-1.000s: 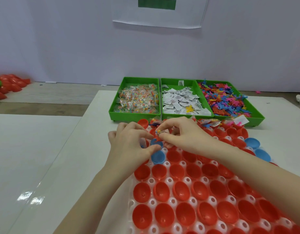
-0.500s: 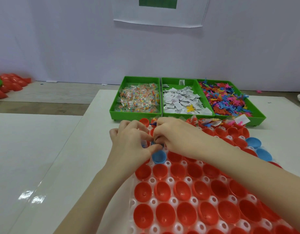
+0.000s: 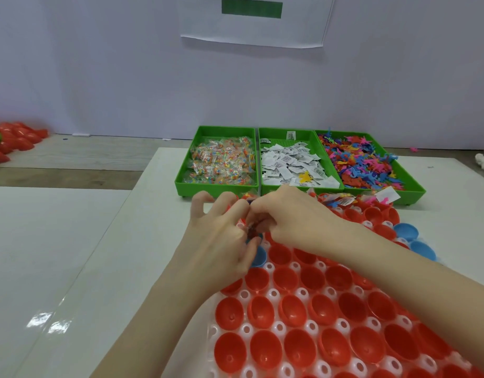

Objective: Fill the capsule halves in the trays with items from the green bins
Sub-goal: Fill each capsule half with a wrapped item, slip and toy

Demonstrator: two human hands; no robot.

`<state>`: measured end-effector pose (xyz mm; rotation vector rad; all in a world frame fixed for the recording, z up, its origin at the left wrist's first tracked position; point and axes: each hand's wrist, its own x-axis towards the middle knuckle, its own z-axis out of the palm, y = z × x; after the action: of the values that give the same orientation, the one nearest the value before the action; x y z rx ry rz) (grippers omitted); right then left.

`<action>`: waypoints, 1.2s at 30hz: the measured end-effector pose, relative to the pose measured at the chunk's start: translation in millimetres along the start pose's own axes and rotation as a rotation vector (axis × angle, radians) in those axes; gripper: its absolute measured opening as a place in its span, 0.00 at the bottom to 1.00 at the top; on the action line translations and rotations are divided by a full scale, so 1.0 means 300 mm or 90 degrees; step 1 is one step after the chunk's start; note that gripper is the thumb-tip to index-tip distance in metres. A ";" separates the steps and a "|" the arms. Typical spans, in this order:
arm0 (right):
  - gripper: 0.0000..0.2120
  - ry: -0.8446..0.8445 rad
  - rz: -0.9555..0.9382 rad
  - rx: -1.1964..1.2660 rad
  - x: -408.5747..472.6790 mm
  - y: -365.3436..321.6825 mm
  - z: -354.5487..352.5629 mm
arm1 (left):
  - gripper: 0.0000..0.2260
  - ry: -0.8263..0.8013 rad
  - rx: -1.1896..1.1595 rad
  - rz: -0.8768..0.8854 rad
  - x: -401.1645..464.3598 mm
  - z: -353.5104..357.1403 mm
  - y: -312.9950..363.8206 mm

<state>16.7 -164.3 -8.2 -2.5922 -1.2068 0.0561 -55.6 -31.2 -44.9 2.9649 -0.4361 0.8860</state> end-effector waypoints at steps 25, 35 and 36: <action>0.16 0.214 0.535 0.143 -0.153 0.649 -0.191 | 0.07 0.293 -0.466 -0.481 0.068 0.033 -0.177; 0.07 0.015 0.586 -0.109 -0.127 0.739 -0.167 | 0.18 -0.182 -0.185 -0.439 0.214 0.167 -0.346; 0.05 0.041 0.587 -0.085 -0.127 0.735 -0.164 | 0.19 -0.228 -0.118 -0.420 0.224 0.173 -0.347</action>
<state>163.4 -339.4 -23.4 -2.9946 0.0876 0.0754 54.2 46.5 -45.5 2.7777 0.4244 0.2336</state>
